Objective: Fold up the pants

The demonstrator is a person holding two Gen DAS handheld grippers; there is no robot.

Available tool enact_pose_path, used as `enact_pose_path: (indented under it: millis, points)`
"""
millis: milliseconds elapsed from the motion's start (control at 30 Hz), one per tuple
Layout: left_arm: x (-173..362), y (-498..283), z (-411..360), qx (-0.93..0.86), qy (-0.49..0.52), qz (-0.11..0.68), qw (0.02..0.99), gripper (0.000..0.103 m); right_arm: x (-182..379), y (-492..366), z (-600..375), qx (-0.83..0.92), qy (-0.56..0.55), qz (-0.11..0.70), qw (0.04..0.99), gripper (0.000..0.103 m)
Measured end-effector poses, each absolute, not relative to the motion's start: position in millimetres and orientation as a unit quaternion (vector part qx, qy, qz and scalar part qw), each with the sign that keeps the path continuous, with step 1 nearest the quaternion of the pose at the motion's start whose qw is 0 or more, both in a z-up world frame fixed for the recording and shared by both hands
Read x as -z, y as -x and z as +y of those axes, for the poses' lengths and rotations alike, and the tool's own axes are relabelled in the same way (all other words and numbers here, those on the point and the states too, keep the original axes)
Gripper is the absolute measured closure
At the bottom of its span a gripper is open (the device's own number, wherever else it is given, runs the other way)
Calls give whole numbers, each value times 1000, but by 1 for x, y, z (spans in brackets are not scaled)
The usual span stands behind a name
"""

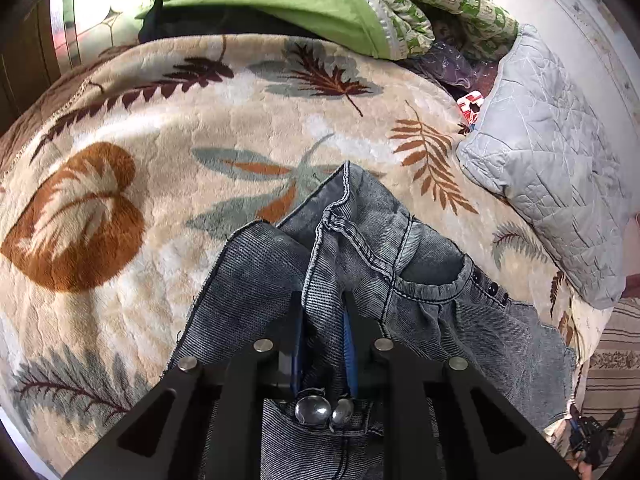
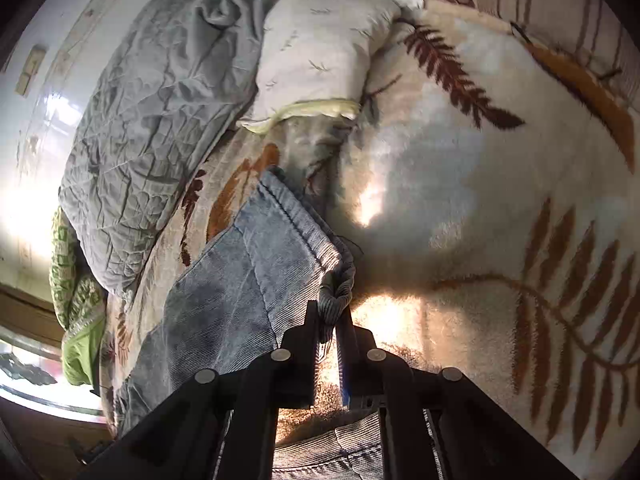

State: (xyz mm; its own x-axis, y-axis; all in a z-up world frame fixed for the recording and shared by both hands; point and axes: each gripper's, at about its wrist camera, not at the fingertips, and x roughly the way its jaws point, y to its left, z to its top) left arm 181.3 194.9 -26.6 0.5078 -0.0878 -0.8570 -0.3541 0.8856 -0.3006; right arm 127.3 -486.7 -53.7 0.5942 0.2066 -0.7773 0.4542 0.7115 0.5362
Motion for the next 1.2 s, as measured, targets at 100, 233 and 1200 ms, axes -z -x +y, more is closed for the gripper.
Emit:
enact_pose_path:
  millis: [100, 233, 1200]
  points:
    - [25, -181, 188, -86, 198, 482, 849, 86, 33, -109, -476, 88, -330, 435, 833, 95]
    - [44, -185, 193, -85, 209, 514, 828, 72, 78, -107, -476, 93, -307, 511, 798, 86]
    - [60, -294, 211, -1, 300, 522, 798, 77, 44, -236, -485, 18, -250, 482, 839, 48]
